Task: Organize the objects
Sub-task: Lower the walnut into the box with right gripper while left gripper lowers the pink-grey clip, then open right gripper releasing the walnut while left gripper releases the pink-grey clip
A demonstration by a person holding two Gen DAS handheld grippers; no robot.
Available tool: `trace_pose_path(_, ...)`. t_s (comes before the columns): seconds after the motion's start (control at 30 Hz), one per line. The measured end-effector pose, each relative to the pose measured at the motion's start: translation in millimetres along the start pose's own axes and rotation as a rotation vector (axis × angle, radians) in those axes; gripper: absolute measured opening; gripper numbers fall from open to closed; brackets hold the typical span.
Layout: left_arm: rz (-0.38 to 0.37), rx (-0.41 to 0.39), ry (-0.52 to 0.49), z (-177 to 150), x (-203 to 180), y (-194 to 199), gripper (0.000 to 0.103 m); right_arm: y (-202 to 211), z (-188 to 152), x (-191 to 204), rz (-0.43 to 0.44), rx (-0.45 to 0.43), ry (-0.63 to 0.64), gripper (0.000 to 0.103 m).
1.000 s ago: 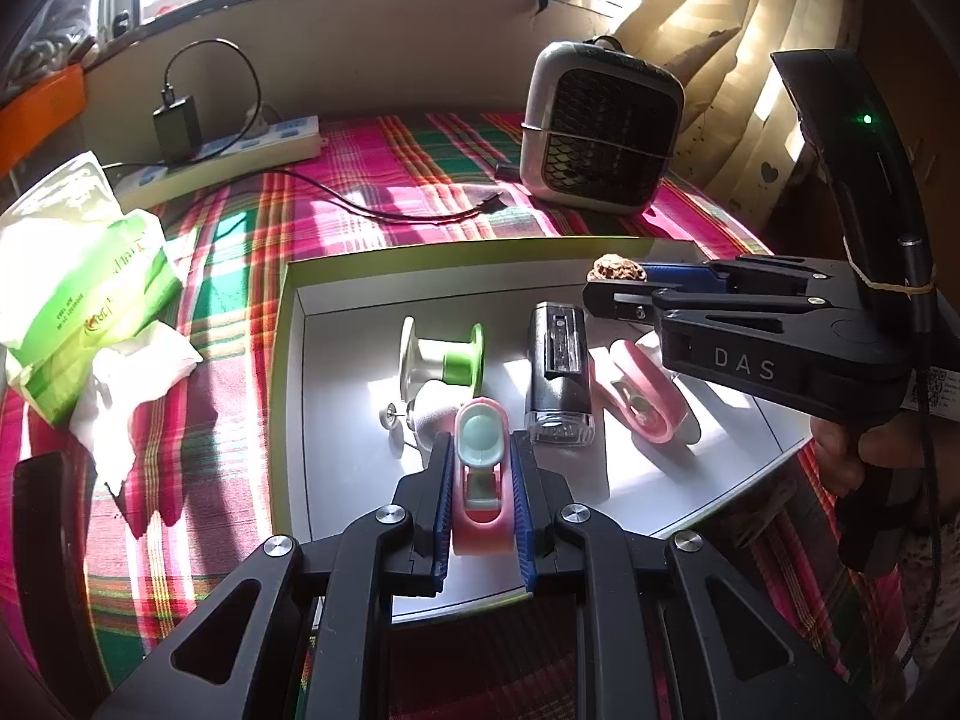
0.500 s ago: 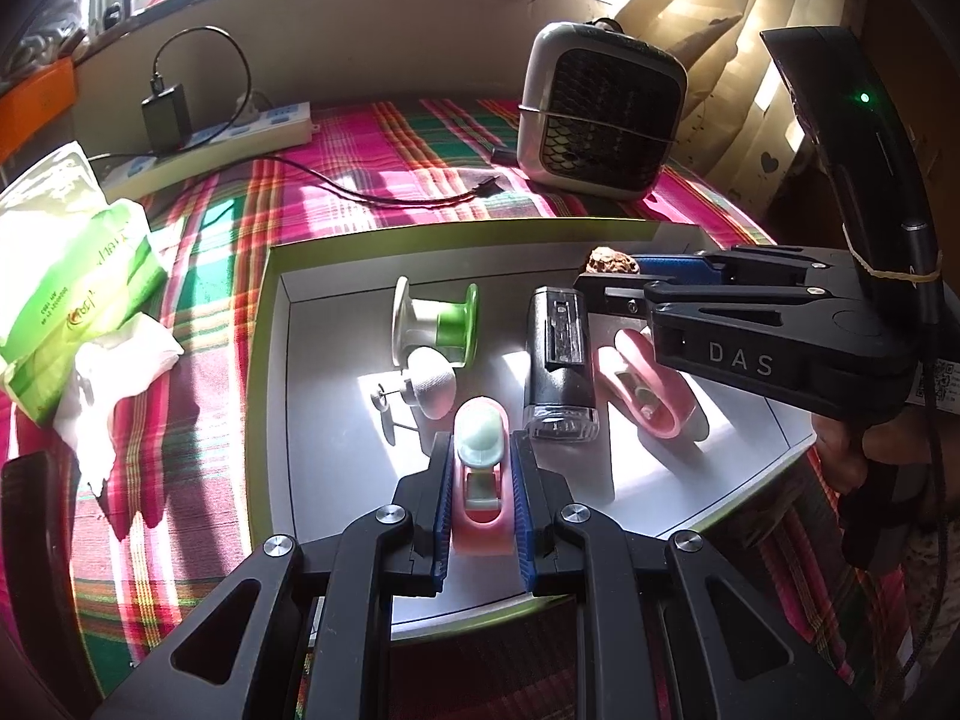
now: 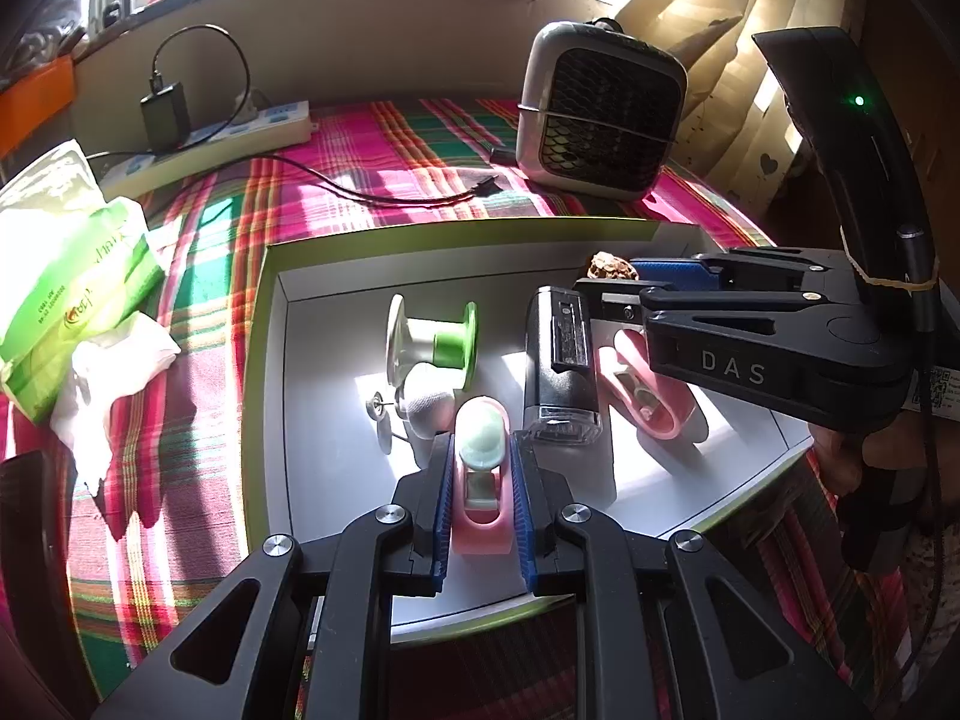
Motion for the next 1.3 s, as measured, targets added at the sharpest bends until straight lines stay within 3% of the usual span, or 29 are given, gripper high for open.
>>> trace_pose_path(0.47, -0.004, 0.000, -0.006, -0.9, -3.1, -0.9, 0.023, 2.1, -0.1, 0.1, -0.018, -0.008, 0.000, 0.031)
trace_pose_path(0.83, -0.007, -0.012, -0.001, -1.4, -4.7, 4.7, 0.030, 15.8, -0.3, 4.0, -0.016, -0.038, 0.002, 0.042)
trace_pose_path(1.3, 0.010, -0.054, 0.008, -7.3, -2.6, 28.0, 0.036, 42.9, -7.7, 10.2, -0.020, -0.084, -0.005, 0.046)
Point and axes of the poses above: each gripper's, at about its wrist camera, not at the fingertips, and y roughly against the way its jaws point, x to its left, z to its top, the point moved 3 cm from there along -y, roughly the way its jaws point, and after that the axes turned 1 degree about z, right-handed, at the moved point
